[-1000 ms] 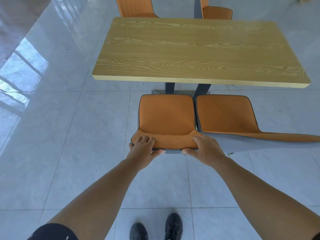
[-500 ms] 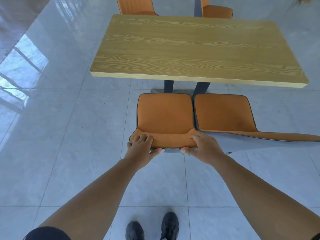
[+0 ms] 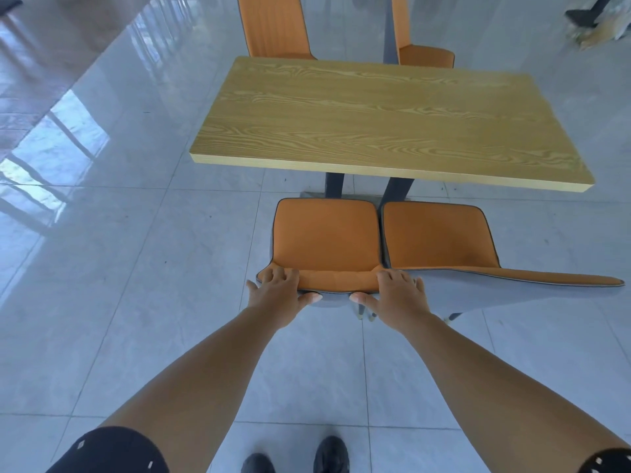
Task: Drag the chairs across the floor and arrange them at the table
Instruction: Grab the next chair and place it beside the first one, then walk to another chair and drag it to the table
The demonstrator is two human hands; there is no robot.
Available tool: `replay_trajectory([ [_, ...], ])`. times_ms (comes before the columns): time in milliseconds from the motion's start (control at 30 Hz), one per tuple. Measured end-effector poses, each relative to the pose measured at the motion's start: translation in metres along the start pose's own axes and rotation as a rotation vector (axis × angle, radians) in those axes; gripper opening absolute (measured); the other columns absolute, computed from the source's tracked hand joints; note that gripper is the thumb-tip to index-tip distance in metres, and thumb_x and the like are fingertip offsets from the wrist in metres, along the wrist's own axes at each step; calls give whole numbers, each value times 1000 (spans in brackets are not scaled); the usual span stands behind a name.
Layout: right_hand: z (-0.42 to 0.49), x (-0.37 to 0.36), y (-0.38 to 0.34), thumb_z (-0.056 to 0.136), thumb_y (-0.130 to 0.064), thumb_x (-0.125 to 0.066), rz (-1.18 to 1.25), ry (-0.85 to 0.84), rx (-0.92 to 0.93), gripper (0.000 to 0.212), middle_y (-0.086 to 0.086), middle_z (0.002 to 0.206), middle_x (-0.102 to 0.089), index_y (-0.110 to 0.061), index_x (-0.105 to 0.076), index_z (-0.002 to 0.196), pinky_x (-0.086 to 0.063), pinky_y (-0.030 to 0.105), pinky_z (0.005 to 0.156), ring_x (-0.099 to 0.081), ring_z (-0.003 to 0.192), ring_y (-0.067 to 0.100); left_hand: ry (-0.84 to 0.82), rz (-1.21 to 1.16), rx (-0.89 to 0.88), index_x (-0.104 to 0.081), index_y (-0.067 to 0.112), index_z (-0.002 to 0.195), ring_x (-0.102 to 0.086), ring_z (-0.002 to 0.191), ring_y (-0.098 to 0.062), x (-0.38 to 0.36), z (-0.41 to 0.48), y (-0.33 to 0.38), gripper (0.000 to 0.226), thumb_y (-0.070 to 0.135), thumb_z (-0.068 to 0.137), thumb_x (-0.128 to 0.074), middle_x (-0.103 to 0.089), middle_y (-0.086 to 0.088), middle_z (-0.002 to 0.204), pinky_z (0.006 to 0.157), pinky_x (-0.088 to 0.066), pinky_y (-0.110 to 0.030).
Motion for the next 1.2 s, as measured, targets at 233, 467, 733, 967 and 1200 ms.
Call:
replay_trajectory([
  [233, -38, 24, -21, 97, -50, -47, 133, 20, 12, 53, 7, 141, -45, -12, -45, 135, -41, 42, 103, -38, 134, 28, 79, -187, -6, -40, 16, 139, -28, 143, -28, 17, -42, 17, 60, 57, 96, -44, -37, -7, 152, 106, -41, -53],
  [467, -88, 65, -30, 94, -46, -51, 150, -20, 138, 56, 8, 129, -55, -14, -43, 140, -44, 33, 81, -52, 117, 24, 195, -204, -86, -48, 20, 130, -65, 101, -23, 49, -105, 6, 47, 48, 92, -55, -63, -4, 120, 86, -56, -43],
  [733, -101, 85, -56, 93, -45, -57, 174, 10, 200, 59, 10, 139, -52, -12, -43, 140, -49, 45, 99, -52, 124, 27, 219, -195, -90, -52, 18, 129, -60, 109, -21, 63, -127, -17, 44, 37, 90, -59, -63, -4, 121, 88, -54, -39],
  [967, -67, 89, -121, 94, -48, -55, 153, -38, 293, 62, 9, 142, -47, -14, -40, 144, -47, 42, 100, -49, 127, 26, 236, -250, 12, -45, 19, 141, -55, 123, -22, 75, -126, -81, 55, 39, 91, -59, -56, -2, 137, 96, -49, -35],
  [1200, -4, 84, -263, 92, -49, -51, 80, -109, 447, 40, 3, 106, -55, -15, -51, 114, -41, 35, 72, -52, 91, 21, 236, -327, 209, -43, 19, 143, -56, 123, -23, 89, -126, -211, 55, 42, 94, -56, -56, -2, 138, 98, -49, -37],
])
Point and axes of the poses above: each hand's wrist, its own z-axis towards the middle knuckle, its own x-axis out of the back of the hand, y = z × x, the point moved 7 cm from there along z, towards the middle knuckle
